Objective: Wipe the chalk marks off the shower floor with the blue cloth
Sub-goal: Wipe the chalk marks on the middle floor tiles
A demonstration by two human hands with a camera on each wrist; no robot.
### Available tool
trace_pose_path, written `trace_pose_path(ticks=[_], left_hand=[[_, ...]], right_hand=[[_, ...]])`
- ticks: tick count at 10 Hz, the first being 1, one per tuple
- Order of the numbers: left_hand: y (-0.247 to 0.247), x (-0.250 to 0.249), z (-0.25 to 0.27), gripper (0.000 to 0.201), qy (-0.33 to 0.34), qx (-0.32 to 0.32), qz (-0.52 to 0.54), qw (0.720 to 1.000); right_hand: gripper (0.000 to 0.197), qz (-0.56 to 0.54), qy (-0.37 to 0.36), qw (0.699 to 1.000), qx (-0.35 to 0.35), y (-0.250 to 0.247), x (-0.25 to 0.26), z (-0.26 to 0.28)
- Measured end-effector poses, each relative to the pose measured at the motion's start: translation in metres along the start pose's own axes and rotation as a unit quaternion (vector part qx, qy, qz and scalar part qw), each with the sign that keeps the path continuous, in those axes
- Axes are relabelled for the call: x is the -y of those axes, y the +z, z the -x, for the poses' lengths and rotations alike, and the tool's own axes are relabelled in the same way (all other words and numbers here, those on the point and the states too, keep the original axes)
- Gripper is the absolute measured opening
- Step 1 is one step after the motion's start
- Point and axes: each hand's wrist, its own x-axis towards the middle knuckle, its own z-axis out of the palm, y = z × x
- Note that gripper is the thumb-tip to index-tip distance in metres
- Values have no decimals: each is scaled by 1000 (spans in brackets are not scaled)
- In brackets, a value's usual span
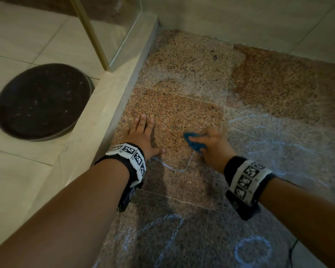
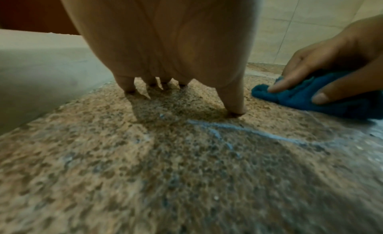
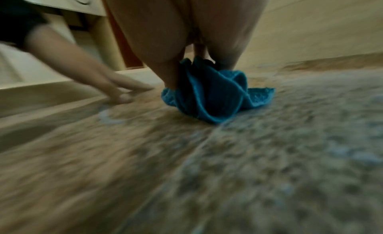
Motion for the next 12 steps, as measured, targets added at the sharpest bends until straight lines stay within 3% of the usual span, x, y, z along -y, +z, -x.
trace_pose_path(ticks=[1,2,4,5,6,7,8,9,10,11,12], left_hand=[[0,-1,0,107,-1,-6,5,1000],[-2,1,3,105,11,-14,18,1000],[9,23,22,117,35,-22,23,999],[15,37,27,127,31,-13,22,999],[20,47,27,137,22,-8,12,1000],[24,50,28,139,18,-2,-3,1000],[26,50,29,139,19,-5,0,1000],[25,49,29,139,18,-4,2,1000],[25,49,29,138,20,-2,7,1000],[25,49,30,138,19,-3,10,1000],[25,48,31,138,17,-4,8,1000]], right_hand=[[51,81,-32,992,96,16,20,16],[49,27,-47,993,100,14,21,11],[43,30,64,998,3,-6,5,-16],[48,59,27,996,59,13,33,-3],[49,72,-117,981,135,31,59,17],[27,50,-129,976,167,46,60,6],[19,0,-70,994,84,35,42,-18],[37,62,-2,997,46,26,37,-28],[50,83,-80,993,28,40,52,-9],[48,20,-172,979,112,49,73,14],[48,42,-190,971,135,44,68,8]])
